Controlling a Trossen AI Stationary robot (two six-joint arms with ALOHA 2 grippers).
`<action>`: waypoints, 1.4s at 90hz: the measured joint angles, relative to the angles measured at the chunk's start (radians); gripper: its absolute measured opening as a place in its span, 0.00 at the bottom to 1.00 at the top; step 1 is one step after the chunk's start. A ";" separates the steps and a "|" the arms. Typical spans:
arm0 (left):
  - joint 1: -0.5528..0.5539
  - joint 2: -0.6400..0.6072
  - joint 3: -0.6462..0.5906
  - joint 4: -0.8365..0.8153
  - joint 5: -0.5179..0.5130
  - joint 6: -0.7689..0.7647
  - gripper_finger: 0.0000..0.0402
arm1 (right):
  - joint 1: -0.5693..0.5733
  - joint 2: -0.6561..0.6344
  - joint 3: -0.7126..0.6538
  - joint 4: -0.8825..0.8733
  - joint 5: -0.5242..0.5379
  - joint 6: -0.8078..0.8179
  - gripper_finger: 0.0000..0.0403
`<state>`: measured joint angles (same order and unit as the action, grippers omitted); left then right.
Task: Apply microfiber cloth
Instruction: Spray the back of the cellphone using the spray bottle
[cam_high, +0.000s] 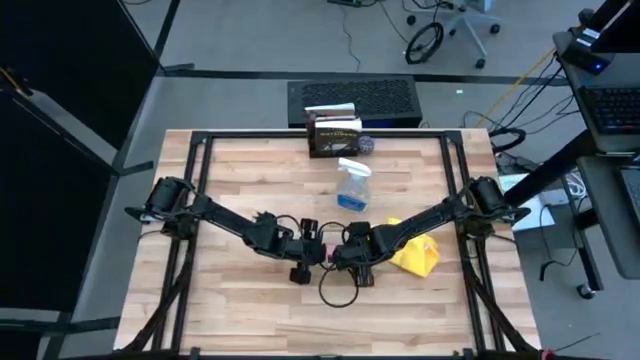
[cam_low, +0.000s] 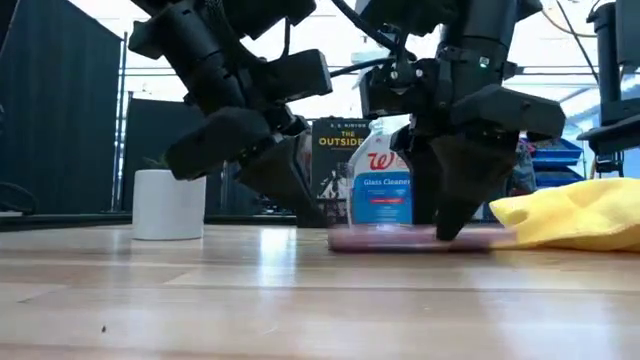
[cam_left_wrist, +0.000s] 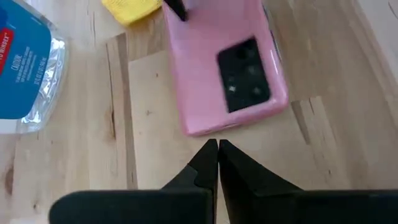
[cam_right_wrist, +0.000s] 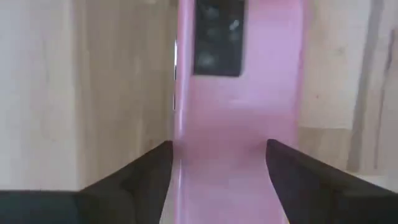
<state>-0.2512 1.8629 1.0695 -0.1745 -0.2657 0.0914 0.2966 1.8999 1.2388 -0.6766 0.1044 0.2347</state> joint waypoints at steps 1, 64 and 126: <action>0.000 0.000 0.000 0.000 0.000 0.000 0.00 | 0.000 0.000 0.000 0.000 -0.003 0.000 0.60; 0.001 -0.002 0.001 0.011 0.001 -0.009 0.00 | 0.009 -0.341 -0.115 -0.026 0.172 0.048 0.59; -0.001 -0.002 0.001 0.052 0.110 -0.156 0.09 | 0.098 -0.598 -0.743 0.657 0.076 0.287 0.59</action>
<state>-0.2518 1.8614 1.0706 -0.1228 -0.1557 -0.0645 0.3944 1.3015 0.4953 -0.0197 0.1799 0.5215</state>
